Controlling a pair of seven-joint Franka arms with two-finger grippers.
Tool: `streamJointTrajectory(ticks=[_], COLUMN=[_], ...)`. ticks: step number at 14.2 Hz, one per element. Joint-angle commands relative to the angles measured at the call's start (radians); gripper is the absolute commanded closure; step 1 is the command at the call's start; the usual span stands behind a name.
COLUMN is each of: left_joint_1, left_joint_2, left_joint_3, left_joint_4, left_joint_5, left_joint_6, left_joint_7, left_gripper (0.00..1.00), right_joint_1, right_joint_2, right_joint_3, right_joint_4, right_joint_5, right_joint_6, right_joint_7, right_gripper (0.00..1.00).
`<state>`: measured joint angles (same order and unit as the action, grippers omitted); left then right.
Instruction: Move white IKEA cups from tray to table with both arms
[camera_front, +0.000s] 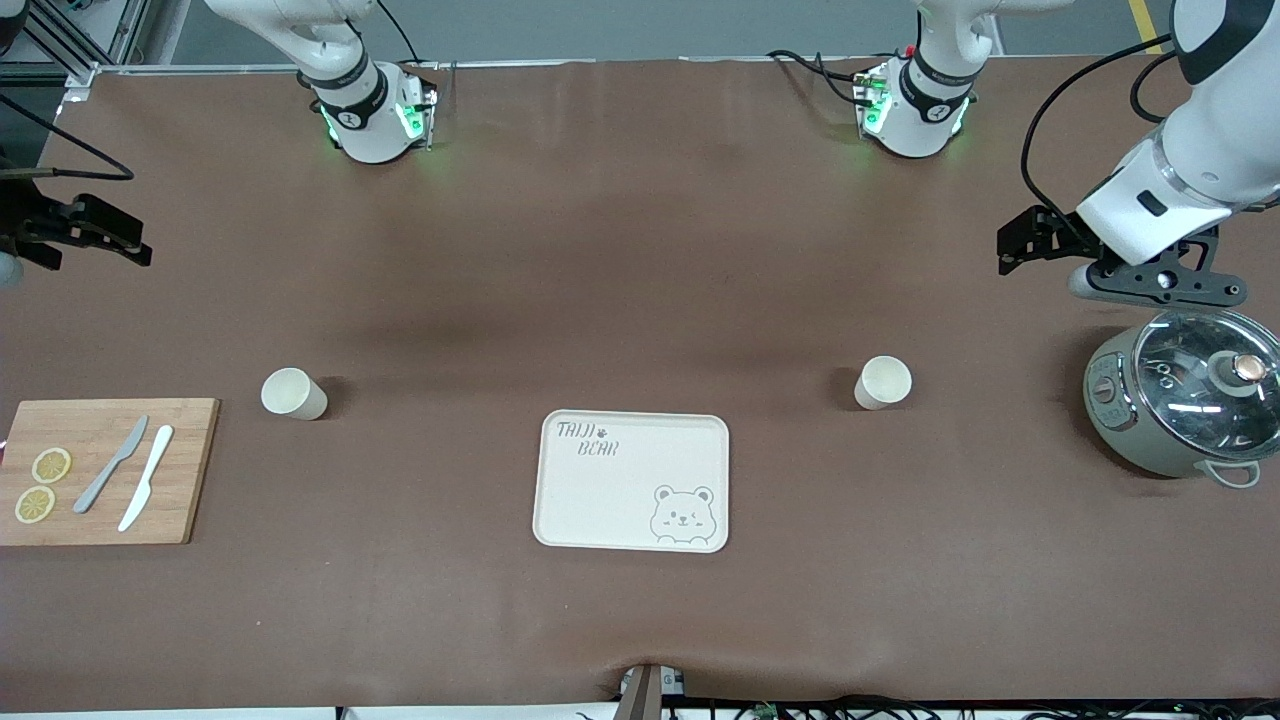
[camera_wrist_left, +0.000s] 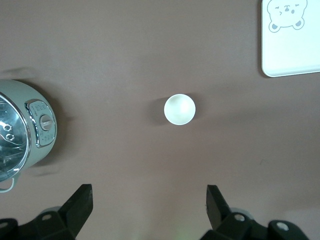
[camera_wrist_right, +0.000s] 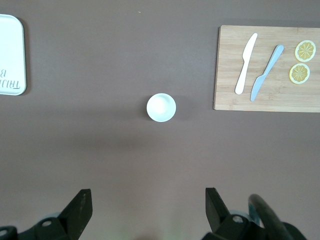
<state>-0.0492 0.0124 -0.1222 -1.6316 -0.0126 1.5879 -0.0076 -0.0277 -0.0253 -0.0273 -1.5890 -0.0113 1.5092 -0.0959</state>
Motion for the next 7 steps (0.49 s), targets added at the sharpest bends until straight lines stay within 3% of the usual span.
streamJointTrajectory(ticks=[1, 7], left_joint_1=[-0.004, -0.003], left_joint_2=[0.011, 0.012], left_joint_3=[-0.001, -0.001], left_joint_4=[0.024, 0.024], left_joint_5=[0.019, 0.019], left_joint_6=[-0.022, -0.022], left_joint_7=[-0.009, -0.012], left_gripper=[0.0, 0.0], right_joint_1=[0.005, 0.011], right_joint_2=[-0.039, -0.038], right_joint_3=[-0.013, -0.011], right_joint_4=[-0.048, -0.046], right_joint_5=[0.025, 0.025], right_joint_6=[0.029, 0.029], right_joint_7=[-0.016, -0.076], right_gripper=[0.0, 0.0])
